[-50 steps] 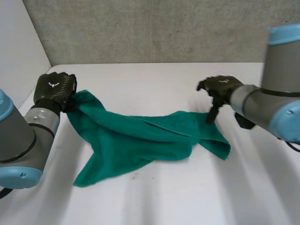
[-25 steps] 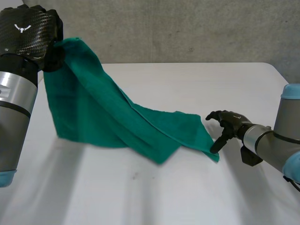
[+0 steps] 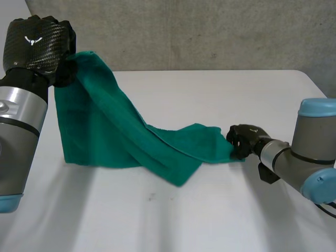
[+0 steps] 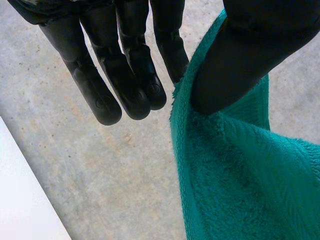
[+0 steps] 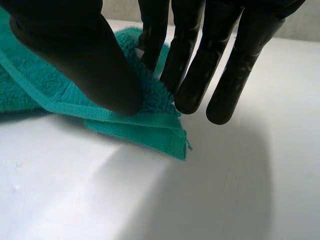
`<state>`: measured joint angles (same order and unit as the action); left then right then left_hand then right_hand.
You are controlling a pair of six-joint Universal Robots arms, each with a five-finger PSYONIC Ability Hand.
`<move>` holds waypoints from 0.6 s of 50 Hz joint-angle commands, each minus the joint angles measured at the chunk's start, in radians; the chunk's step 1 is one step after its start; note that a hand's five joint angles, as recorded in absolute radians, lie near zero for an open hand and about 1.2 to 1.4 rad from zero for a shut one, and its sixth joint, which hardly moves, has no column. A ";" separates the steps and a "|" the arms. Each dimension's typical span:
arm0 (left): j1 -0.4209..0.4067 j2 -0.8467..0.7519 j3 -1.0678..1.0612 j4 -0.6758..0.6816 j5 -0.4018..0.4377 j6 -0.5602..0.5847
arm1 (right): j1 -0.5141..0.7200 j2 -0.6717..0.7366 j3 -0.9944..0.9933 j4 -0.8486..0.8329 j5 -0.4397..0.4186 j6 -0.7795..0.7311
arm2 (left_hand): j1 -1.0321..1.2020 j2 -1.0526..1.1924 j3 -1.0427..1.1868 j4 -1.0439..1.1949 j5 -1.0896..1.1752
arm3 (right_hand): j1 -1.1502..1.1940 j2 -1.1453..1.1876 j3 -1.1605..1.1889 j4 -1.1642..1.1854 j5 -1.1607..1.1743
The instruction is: Fold the towel.
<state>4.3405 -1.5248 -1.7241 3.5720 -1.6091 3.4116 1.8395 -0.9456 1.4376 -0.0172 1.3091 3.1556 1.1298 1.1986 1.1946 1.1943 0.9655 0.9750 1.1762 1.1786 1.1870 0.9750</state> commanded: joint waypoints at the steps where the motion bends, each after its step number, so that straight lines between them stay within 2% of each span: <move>1: 0.013 0.005 0.001 -0.004 0.002 0.003 | -0.017 -0.260 -0.075 0.064 -0.002 -0.052 | 0.266 0.198 0.202 0.202 0.256 | 0.421 0.220 0.218 0.209 0.247; 2: 0.013 0.005 0.001 -0.009 0.002 0.003 | -0.026 -0.322 -0.101 0.121 -0.007 -0.107 | 0.266 0.198 0.202 0.202 0.256 | 0.421 0.220 0.218 0.209 0.247; 5: 0.028 0.005 0.001 -0.031 0.003 0.005 | -0.055 -0.392 -0.155 0.219 -0.007 -0.234 | 0.266 0.198 0.202 0.202 0.256 | 0.421 0.220 0.218 0.209 0.247; 6: 0.033 0.005 0.001 -0.039 0.005 0.006 | -0.078 -0.430 -0.183 0.290 -0.004 -0.341 | 0.266 0.198 0.202 0.202 0.256 | 0.421 0.220 0.218 0.209 0.247; 9: 0.047 0.005 -0.003 -0.073 0.005 0.006 | -0.100 -0.467 -0.206 0.402 0.012 -0.523 | 0.266 0.198 0.202 0.202 0.256 | 0.421 0.220 0.218 0.209 0.247; 10: 0.051 0.003 -0.005 -0.081 0.005 0.006 | -0.105 -0.484 -0.216 0.475 0.025 -0.636 | 0.266 0.198 0.202 0.202 0.256 | 0.421 0.220 0.218 0.209 0.247; 12: 0.067 0.002 -0.012 -0.105 0.006 0.006 | -0.106 -0.492 -0.217 0.543 0.050 -0.734 | 0.266 0.198 0.202 0.202 0.256 | 0.421 0.220 0.218 0.209 0.247; 13: 0.073 0.000 -0.017 -0.116 0.006 0.006 | -0.105 -0.495 -0.203 0.596 0.092 -0.817 | 0.266 0.198 0.202 0.202 0.256 | 0.421 0.220 0.218 0.209 0.247; 15: 0.077 -0.008 -0.029 -0.143 0.014 0.006 | -0.102 -0.493 -0.197 0.620 0.116 -0.848 | 0.266 0.198 0.202 0.202 0.256 | 0.421 0.220 0.218 0.209 0.247; 17: 0.077 -0.024 -0.035 -0.159 0.024 0.006 | -0.089 -0.480 -0.163 0.655 0.203 -0.914 | 0.266 0.198 0.202 0.202 0.256 | 0.421 0.220 0.218 0.209 0.247; 21: 0.076 -0.098 -0.041 -0.205 0.061 0.009 | -0.050 -0.408 -0.131 0.631 0.260 -0.939 | 0.266 0.198 0.202 0.202 0.256 | 0.421 0.220 0.218 0.209 0.247; 27: 0.077 -0.293 0.021 -0.251 0.078 0.021 | 0.004 -0.240 -0.158 0.606 0.272 -0.939 | 0.266 0.198 0.202 0.202 0.256 | 0.421 0.220 0.218 0.209 0.247; 29: 0.076 -0.319 0.041 -0.251 0.078 0.028 | 0.012 -0.173 -0.221 0.603 0.277 -0.936 | 0.266 0.198 0.202 0.202 0.256 | 0.421 0.220 0.218 0.209 0.247; 30: 0.076 -0.392 0.108 -0.252 0.078 0.055 | 0.014 -0.150 -0.247 0.602 0.279 -0.933 | 0.266 0.198 0.202 0.202 0.256 | 0.421 0.220 0.218 0.209 0.247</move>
<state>4.4188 -1.7263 -1.7338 3.3379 -1.5377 3.4262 1.8202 -1.2596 1.2878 0.6097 1.5808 2.2035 1.1298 1.1987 1.1947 1.1945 0.9654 0.9750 1.1762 1.1786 1.1874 0.9865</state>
